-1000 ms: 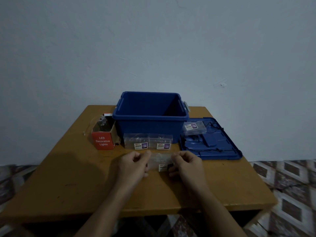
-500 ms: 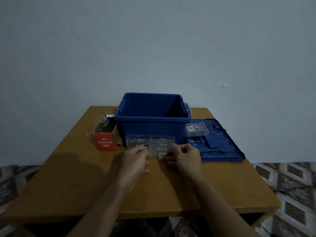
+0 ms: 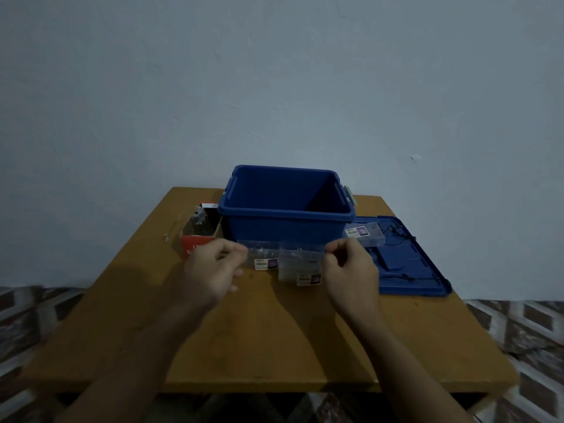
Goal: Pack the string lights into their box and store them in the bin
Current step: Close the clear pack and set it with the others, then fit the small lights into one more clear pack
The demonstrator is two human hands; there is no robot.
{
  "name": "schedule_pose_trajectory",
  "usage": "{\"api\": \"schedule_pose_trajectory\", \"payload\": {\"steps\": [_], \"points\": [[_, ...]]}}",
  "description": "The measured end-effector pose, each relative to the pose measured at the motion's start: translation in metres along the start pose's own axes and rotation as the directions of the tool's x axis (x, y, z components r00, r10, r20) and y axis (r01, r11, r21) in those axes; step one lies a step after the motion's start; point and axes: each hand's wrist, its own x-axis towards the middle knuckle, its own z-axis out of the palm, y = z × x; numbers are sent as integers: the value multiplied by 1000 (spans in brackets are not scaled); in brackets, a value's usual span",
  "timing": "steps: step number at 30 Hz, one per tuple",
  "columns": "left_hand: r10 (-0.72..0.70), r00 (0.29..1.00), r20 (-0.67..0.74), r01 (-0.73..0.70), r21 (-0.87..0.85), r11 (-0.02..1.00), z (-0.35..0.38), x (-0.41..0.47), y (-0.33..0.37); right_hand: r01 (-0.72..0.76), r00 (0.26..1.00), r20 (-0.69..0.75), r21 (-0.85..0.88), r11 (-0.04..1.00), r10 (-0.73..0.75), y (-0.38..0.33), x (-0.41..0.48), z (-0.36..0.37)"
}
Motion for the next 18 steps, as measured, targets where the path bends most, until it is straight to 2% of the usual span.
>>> {"api": "schedule_pose_trajectory", "payload": {"steps": [3,5,7,11,13,15,18], "points": [[80,994,-70,-73,97,993,-34,11,3,194,972,149,-82,978,-180,-26,5,16],[100,987,-127,-86,117,989,-54,20,7,347,916,263,-136,928,-304,-45,10,31],[125,976,-176,-102,135,986,-73,32,11,500,839,363,-216,839,-406,-67,16,49],[158,960,-229,-104,229,968,-101,68,5,718,693,468,-381,582,-548,-114,43,93],[168,962,-214,-92,326,941,-108,88,-5,763,645,565,-441,473,-515,-132,62,117],[163,970,-182,-76,410,909,-113,106,-18,787,615,675,-493,371,-407,-144,78,140],[112,989,-97,-49,501,864,-116,126,-36,801,595,757,-533,272,-268,-152,94,167]]}}
